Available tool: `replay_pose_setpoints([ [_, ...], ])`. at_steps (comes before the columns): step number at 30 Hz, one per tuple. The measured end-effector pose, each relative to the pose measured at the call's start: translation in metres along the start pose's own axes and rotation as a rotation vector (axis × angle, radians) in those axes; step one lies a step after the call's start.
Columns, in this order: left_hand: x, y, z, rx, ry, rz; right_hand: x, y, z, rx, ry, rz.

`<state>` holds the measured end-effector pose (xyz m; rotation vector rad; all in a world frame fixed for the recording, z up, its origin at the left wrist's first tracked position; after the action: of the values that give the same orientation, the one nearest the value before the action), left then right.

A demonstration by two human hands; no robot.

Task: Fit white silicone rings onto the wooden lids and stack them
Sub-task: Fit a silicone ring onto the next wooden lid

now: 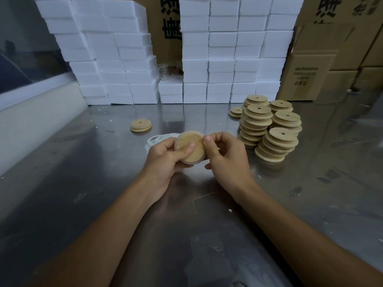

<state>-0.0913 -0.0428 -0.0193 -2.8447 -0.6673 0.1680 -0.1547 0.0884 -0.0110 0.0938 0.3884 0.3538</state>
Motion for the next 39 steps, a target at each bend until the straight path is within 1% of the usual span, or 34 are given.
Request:
replay_pose_setpoints([
  [2, -0.001, 0.003, -0.001, 0.089, 0.008, -0.022, 0.001, -0.003, 0.001, 0.0, -0.004, 0.044],
  [4, -0.001, 0.004, -0.001, 0.117, 0.009, -0.023, 0.002, -0.004, 0.0, 0.005, -0.027, 0.064],
  [8, 0.001, -0.001, -0.002, 0.007, -0.013, -0.011, -0.001, 0.005, -0.003, -0.017, -0.049, -0.011],
  [12, -0.001, 0.002, 0.001, -0.043, -0.029, -0.076, -0.005, 0.017, -0.003, 0.043, 0.006, -0.087],
  [15, 0.0, 0.002, 0.003, -0.088, -0.05, -0.119, -0.004, 0.015, -0.003, -0.008, -0.009, -0.077],
  [19, 0.001, 0.001, 0.003, -0.085, -0.059, -0.143, -0.004, 0.014, 0.0, -0.016, 0.042, -0.079],
  [26, 0.0, 0.001, 0.006, -0.211, -0.069, -0.193, 0.002, 0.012, 0.007, 0.098, 0.177, -0.086],
  [28, 0.0, 0.001, 0.006, -0.224, -0.07, -0.194, 0.003, 0.012, 0.008, 0.123, 0.218, -0.093],
  [32, 0.001, 0.0, 0.004, -0.215, -0.071, -0.166, 0.0, 0.014, 0.006, 0.082, 0.198, -0.112],
  [34, 0.002, -0.002, 0.003, -0.195, -0.065, -0.133, 0.0, 0.013, 0.004, 0.029, 0.17, -0.089],
  [37, 0.003, -0.004, 0.004, -0.215, -0.056, -0.102, 0.002, 0.009, 0.0, -0.035, 0.118, -0.011],
  [39, 0.002, -0.005, 0.004, -0.226, -0.053, -0.089, 0.001, 0.008, 0.0, -0.045, 0.118, -0.012],
])
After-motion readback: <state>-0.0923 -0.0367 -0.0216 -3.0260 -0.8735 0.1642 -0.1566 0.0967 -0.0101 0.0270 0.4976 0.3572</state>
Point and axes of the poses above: each hand's wrist, its own x-axis away from the middle knuckle, its own y-axis out of the back of the hand, z = x × y, the point moved 3 cm from there along -x, towards the middle knuckle, and after that the axes turned 1 degree about x, right-handed, at the moved point
